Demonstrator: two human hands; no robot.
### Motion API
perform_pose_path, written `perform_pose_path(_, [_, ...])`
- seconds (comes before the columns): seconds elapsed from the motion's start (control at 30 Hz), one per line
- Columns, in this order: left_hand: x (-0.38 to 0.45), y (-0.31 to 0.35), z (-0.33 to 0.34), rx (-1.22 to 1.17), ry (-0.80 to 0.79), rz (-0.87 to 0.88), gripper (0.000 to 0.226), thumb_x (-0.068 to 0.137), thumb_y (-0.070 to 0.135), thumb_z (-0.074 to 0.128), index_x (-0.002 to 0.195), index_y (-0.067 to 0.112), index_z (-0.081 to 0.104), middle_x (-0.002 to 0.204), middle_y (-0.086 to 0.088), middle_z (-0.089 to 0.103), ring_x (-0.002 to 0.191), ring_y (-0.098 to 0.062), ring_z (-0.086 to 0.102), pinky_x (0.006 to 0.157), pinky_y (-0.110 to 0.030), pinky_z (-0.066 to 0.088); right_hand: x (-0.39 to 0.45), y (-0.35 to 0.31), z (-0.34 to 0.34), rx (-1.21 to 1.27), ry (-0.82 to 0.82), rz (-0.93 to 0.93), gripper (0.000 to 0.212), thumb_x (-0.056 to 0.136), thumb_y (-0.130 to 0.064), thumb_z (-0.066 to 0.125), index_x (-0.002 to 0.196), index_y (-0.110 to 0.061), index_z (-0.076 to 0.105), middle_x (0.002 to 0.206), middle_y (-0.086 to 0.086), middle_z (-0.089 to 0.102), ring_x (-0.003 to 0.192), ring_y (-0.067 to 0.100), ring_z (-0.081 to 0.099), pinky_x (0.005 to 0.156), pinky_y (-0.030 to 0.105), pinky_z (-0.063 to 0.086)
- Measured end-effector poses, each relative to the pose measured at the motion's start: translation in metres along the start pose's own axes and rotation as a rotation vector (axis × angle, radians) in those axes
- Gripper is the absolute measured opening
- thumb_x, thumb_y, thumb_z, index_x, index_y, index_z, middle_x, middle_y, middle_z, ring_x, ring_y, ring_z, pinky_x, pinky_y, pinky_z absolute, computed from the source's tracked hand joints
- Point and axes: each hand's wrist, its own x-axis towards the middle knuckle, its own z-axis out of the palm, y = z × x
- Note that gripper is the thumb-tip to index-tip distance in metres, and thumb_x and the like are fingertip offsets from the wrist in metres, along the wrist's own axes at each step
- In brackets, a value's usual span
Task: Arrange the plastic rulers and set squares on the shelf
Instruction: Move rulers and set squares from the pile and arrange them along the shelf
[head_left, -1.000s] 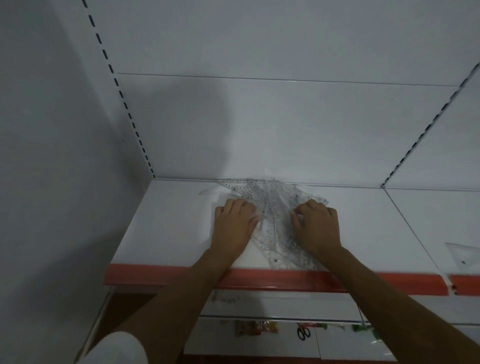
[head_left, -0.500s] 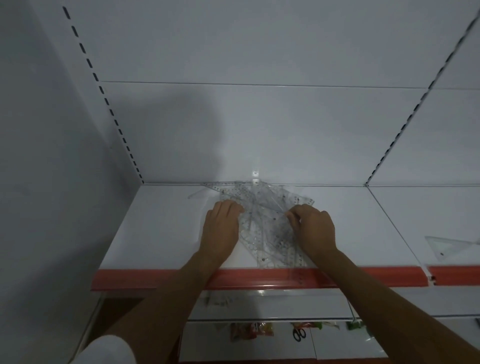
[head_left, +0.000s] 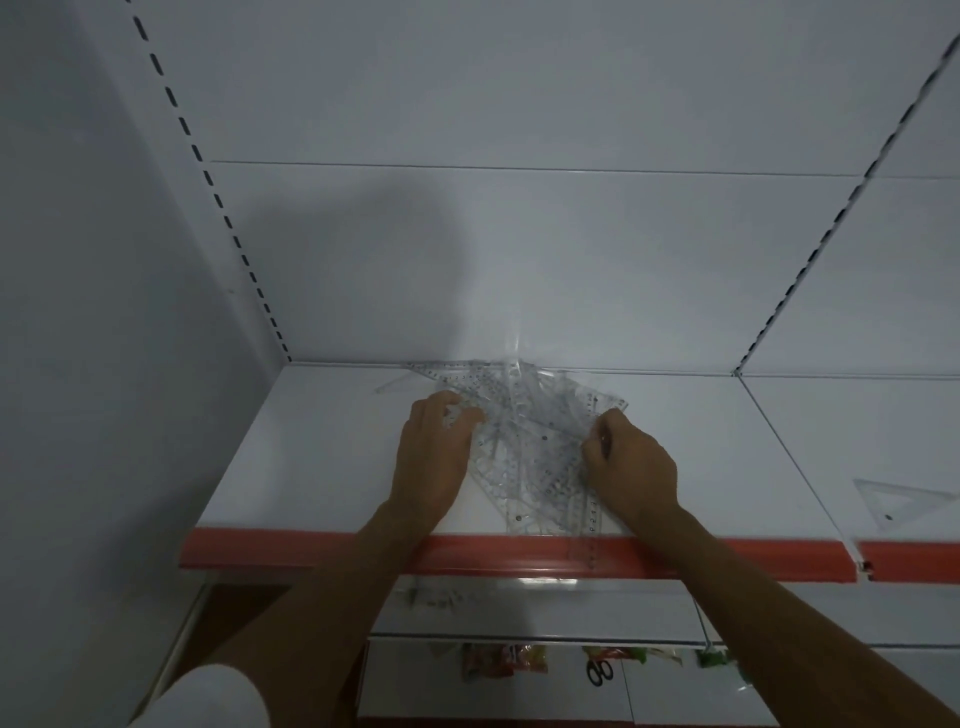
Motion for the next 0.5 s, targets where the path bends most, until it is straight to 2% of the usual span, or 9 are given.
perform_pose_path(0.1, [0.004, 0.008, -0.003, -0.030, 0.029, -0.130, 0.033, 0.089, 0.035, 0.061, 0.119, 0.023, 0.054, 0.131, -0.002, 0.046, 0.109, -0.016, 0.046, 0.090, -0.034, 0.047, -0.001, 0.005, 0.002, -0.019, 0.038, 0.048, 0.019, 0.098, -0.027, 0.037, 0.084, -0.017, 0.044, 0.065, -0.007, 0.049, 0.058, 0.014, 0.049, 0.055, 0.029, 0.034])
perform_pose_path(0.17, [0.005, 0.006, 0.000, 0.086, 0.048, -0.111, 0.038, 0.089, 0.048, 0.053, 0.119, 0.026, 0.048, 0.129, 0.004, 0.044, 0.104, -0.011, 0.045, 0.088, -0.029, 0.043, -0.003, 0.011, 0.005, -0.030, 0.028, 0.047, 0.022, 0.100, -0.028, 0.032, 0.084, -0.017, 0.042, 0.065, -0.007, 0.047, 0.057, 0.013, 0.047, 0.055, 0.029, 0.030])
perform_pose_path(0.23, [0.006, 0.008, -0.001, 0.116, 0.015, -0.078, 0.037, 0.089, 0.050, 0.052, 0.116, 0.025, 0.049, 0.123, 0.002, 0.046, 0.094, -0.009, 0.048, 0.085, -0.030, 0.044, -0.004, 0.017, 0.007, -0.033, 0.014, 0.044, 0.022, 0.101, -0.029, 0.031, 0.085, -0.018, 0.042, 0.066, -0.008, 0.046, 0.058, 0.014, 0.047, 0.056, 0.028, 0.030])
perform_pose_path(0.3, [0.005, 0.008, -0.001, -0.013, 0.005, -0.124, 0.029, 0.090, 0.032, 0.060, 0.114, 0.018, 0.052, 0.110, -0.007, 0.052, 0.085, -0.010, 0.049, 0.076, -0.035, 0.049, -0.002, 0.020, 0.009, -0.002, 0.009, 0.067, 0.019, 0.101, -0.029, 0.033, 0.087, -0.018, 0.042, 0.065, -0.008, 0.046, 0.057, 0.015, 0.048, 0.055, 0.028, 0.030])
perform_pose_path(0.37, [0.002, 0.000, 0.007, 0.031, 0.049, 0.000, 0.039, 0.084, 0.001, 0.065, 0.119, 0.010, 0.051, 0.098, -0.015, 0.054, 0.085, -0.024, 0.052, 0.069, -0.040, 0.053, -0.001, 0.021, 0.010, 0.022, 0.003, 0.090, 0.014, 0.100, -0.027, 0.036, 0.092, -0.019, 0.042, 0.065, -0.007, 0.049, 0.055, 0.013, 0.048, 0.053, 0.028, 0.029])
perform_pose_path(0.4, [0.001, -0.004, 0.010, 0.040, 0.058, 0.047, 0.045, 0.081, -0.008, 0.063, 0.120, 0.008, 0.048, 0.096, -0.017, 0.055, 0.086, -0.028, 0.052, 0.070, -0.040, 0.053, -0.001, 0.021, 0.010, 0.038, 0.002, 0.105, 0.011, 0.100, -0.026, 0.037, 0.094, -0.019, 0.042, 0.065, -0.007, 0.050, 0.054, 0.011, 0.047, 0.052, 0.027, 0.029])
perform_pose_path(0.5, [0.002, 0.000, 0.009, -0.015, 0.107, 0.005, 0.044, 0.079, -0.016, 0.056, 0.119, 0.001, 0.050, 0.101, -0.019, 0.055, 0.090, -0.031, 0.054, 0.077, -0.037, 0.052, -0.002, 0.022, 0.009, 0.095, 0.016, 0.137, 0.007, 0.100, -0.022, 0.038, 0.096, -0.016, 0.039, 0.063, -0.006, 0.048, 0.051, 0.010, 0.044, 0.049, 0.026, 0.025])
